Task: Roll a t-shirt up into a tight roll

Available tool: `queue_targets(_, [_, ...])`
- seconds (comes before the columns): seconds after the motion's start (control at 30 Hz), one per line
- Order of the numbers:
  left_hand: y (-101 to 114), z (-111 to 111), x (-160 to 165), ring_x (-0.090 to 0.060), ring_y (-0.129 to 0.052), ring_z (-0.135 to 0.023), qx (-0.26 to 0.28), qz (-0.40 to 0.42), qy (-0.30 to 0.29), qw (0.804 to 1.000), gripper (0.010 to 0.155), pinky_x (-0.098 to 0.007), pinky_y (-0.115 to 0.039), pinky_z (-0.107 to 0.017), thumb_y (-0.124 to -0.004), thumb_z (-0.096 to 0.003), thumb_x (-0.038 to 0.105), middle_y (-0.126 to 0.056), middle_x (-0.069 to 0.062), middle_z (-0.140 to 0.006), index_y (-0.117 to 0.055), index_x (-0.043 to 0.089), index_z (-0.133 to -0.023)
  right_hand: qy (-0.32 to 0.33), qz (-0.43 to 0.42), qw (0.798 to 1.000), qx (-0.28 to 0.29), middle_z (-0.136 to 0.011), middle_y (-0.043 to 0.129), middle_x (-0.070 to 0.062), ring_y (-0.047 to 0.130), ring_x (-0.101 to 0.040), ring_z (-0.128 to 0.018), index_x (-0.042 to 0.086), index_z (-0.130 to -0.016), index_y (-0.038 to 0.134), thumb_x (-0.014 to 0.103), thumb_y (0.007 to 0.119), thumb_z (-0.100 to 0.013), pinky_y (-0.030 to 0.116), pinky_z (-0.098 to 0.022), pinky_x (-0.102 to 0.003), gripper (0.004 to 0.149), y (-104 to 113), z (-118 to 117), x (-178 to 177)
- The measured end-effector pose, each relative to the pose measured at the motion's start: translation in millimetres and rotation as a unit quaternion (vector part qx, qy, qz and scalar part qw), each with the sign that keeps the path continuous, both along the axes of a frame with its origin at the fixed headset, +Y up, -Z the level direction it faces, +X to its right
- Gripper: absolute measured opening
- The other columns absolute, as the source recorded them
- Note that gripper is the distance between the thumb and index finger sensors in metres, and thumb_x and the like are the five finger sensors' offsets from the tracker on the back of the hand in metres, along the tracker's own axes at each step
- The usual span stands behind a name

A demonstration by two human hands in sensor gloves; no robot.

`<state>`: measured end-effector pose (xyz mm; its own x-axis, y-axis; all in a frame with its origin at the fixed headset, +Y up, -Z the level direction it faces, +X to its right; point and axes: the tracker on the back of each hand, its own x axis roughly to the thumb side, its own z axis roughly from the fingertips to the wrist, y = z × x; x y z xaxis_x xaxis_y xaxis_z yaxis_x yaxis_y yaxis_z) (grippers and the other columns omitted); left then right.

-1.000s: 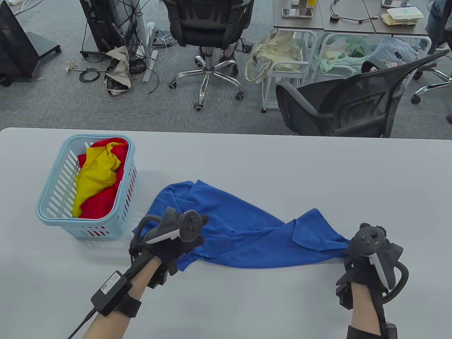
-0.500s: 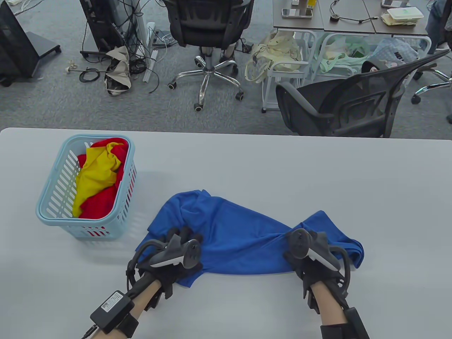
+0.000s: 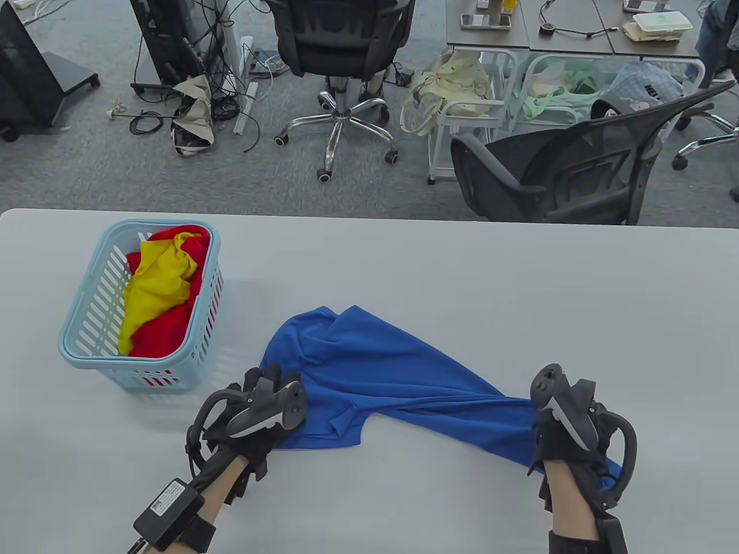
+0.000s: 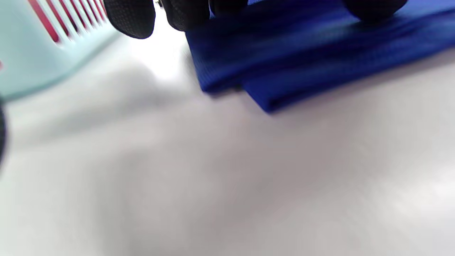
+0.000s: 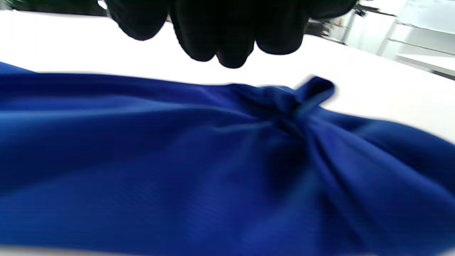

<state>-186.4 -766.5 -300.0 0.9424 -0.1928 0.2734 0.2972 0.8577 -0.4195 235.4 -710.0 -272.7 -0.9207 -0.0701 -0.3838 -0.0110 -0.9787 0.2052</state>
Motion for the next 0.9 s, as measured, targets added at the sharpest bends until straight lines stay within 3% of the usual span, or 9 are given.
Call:
queue_targets(0.07, [1,-1,2,-0.043,-0.043,-0.118,0.007,0.014,-0.015,1.0,0.074,-0.064,-0.053,-0.081,-0.044,-0.0558,0.065,-0.025,-0.011,-0.13,-0.02,0.035,-0.119,0.108,-0.041,0.993,0.003,-0.118,0.055,-0.015,0.057,-0.047,-0.108,0.02,-0.113,0.057,0.044,0.067,-0.066,0.05,-0.073,-0.061,0.054,-2,-2,-25])
queue_targets(0.13, [0,-3,5,-0.042,-0.04,-0.119,-0.004,0.033,-0.034,0.999,0.072,-0.064,-0.051,-0.081,-0.046,-0.0561,0.064,-0.024,-0.007,-0.13,-0.02,0.038,-0.118,0.232,-0.122,0.964,-0.036,-0.124,0.04,-0.016,0.046,-0.047,-0.113,0.025,-0.118,0.047,0.042,0.068,-0.065,0.045,-0.075,-0.063,0.059,-14,-4,-64])
queue_targets(0.2, [1,-4,7,-0.041,-0.039,-0.119,0.0,0.05,-0.045,0.998,0.068,-0.063,-0.051,-0.081,-0.049,-0.0571,0.06,-0.025,-0.005,-0.13,-0.023,0.04,-0.117,0.274,-0.119,0.952,-0.067,-0.127,0.032,-0.014,0.037,-0.047,-0.116,0.026,-0.12,0.041,0.043,0.067,-0.065,0.04,-0.076,-0.065,0.063,-23,-7,-89])
queue_targets(0.33, [5,-11,-2,-0.043,-0.04,-0.119,0.025,-0.002,-0.001,1.0,0.066,-0.065,-0.048,-0.081,-0.051,-0.059,0.056,-0.029,-0.007,-0.131,-0.027,0.039,-0.118,0.247,-0.047,0.962,-0.109,-0.128,0.032,-0.01,0.033,-0.046,-0.119,0.028,-0.122,0.034,0.05,0.064,-0.065,0.038,-0.076,-0.066,0.068,-37,-19,-88])
queue_targets(0.43, [17,-11,-11,-0.044,-0.045,-0.117,0.125,-0.12,0.097,0.98,0.069,-0.066,-0.046,-0.08,-0.054,-0.0593,0.056,-0.035,-0.012,-0.13,-0.033,0.031,-0.12,0.227,-0.101,0.959,-0.133,-0.125,0.039,-0.011,0.045,-0.045,-0.113,0.022,-0.12,0.044,0.05,0.063,-0.065,0.048,-0.074,-0.06,0.065,-36,-15,-70])
queue_targets(0.53, [34,1,-8,-0.043,-0.053,-0.116,0.176,-0.127,0.081,0.973,0.069,-0.063,-0.052,-0.08,-0.053,-0.0594,0.058,-0.043,-0.012,-0.13,-0.039,0.03,-0.12,0.187,-0.039,0.976,-0.108,-0.107,0.08,-0.014,0.086,-0.038,-0.092,0.015,-0.107,0.074,0.051,0.063,-0.064,0.071,-0.063,-0.053,0.057,-14,-5,-74])
queue_targets(0.7, [22,11,15,-0.043,-0.062,-0.113,0.038,0.051,0.033,0.997,0.073,-0.064,-0.054,-0.08,-0.049,-0.0561,0.065,-0.059,-0.012,-0.127,-0.048,0.03,-0.12,0.257,-0.036,0.964,-0.063,-0.112,0.071,-0.014,0.082,-0.038,-0.094,0.019,-0.111,0.066,0.047,0.066,-0.064,0.067,-0.065,-0.053,0.054,1,3,-103])
queue_targets(0.8, [2,3,20,-0.046,-0.038,-0.119,-0.023,-0.06,0.01,0.998,0.082,-0.068,-0.042,-0.081,-0.042,-0.0536,0.069,-0.022,-0.013,-0.132,-0.018,0.03,-0.121,0.331,-0.08,0.936,-0.092,-0.124,0.046,-0.015,0.057,-0.044,-0.11,0.023,-0.12,0.047,0.049,0.062,-0.066,0.053,-0.073,-0.061,0.062,-13,-2,-128])
queue_targets(0.9, [8,-5,13,-0.049,-0.031,-0.118,0.013,-0.057,0.035,0.998,0.081,-0.069,-0.04,-0.081,-0.046,-0.0534,0.068,-0.025,-0.015,-0.132,-0.026,0.029,-0.122,0.315,-0.065,0.934,-0.157,-0.123,0.044,-0.017,0.056,-0.044,-0.107,0.021,-0.121,0.042,0.048,0.06,-0.066,0.056,-0.072,-0.057,0.064,-39,-8,-137])
